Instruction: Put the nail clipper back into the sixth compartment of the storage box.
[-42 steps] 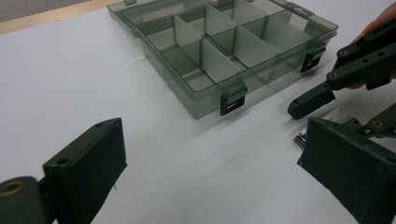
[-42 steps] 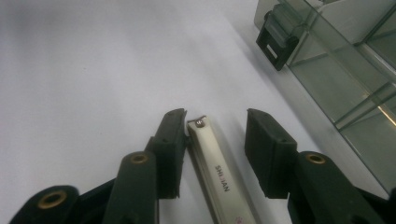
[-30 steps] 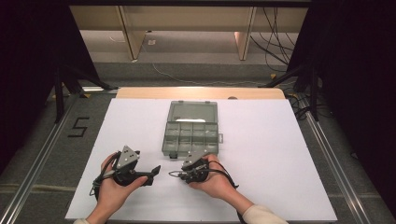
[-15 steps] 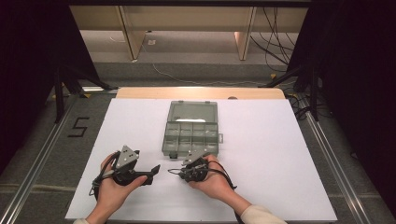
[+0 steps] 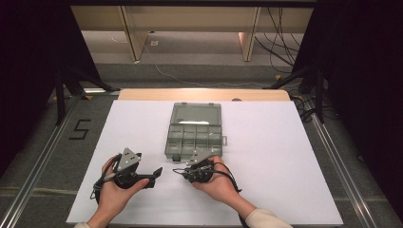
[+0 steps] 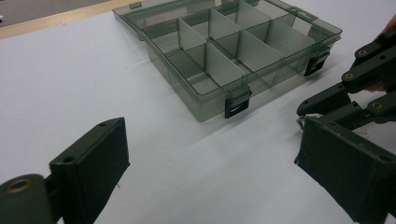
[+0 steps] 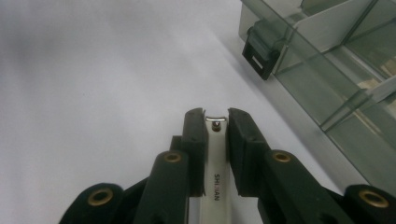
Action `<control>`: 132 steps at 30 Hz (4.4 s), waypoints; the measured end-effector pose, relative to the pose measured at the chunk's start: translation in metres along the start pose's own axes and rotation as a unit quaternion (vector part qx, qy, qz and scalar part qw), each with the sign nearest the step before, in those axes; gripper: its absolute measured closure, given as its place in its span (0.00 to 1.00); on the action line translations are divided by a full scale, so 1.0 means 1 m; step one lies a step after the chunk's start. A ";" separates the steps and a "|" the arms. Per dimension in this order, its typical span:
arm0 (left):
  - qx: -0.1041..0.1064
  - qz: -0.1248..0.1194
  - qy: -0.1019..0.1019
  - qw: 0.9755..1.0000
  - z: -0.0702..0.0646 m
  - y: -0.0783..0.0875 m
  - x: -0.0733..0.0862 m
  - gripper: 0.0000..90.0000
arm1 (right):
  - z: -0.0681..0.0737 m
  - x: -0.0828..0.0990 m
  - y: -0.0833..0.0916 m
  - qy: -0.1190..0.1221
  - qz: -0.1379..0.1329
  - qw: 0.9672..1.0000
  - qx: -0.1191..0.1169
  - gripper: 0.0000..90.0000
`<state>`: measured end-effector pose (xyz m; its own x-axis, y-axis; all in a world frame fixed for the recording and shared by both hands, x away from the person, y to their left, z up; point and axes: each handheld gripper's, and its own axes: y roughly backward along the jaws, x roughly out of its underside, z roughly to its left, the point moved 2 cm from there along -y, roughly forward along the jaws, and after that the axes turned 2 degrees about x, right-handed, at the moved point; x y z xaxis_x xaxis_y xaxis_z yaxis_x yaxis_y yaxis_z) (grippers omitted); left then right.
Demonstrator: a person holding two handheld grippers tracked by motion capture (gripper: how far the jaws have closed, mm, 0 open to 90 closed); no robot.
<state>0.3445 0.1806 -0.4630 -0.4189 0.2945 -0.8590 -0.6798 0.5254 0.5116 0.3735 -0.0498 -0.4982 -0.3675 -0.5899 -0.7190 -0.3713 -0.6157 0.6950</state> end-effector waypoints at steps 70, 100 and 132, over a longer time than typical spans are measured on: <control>0.002 -0.007 0.014 1.000 -0.003 -0.001 0.000 0.12 | -0.037 -0.040 0.042 -0.055 -0.098 0.993 0.038 0.87; -0.001 -0.012 0.005 1.000 0.000 -0.001 -0.001 0.13 | -0.048 -0.060 0.040 -0.069 -0.130 0.988 0.048 0.88; -0.001 -0.014 -0.004 1.000 0.002 -0.001 -0.001 0.13 | -0.060 -0.076 0.033 -0.067 -0.157 0.982 0.079 0.87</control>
<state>0.3465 0.1812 -0.4623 -0.3959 0.2859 -0.8727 -0.6917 0.5322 0.4882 0.4401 -0.0568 -0.4212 -0.3184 -0.3043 -0.8978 -0.6081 -0.6609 0.4397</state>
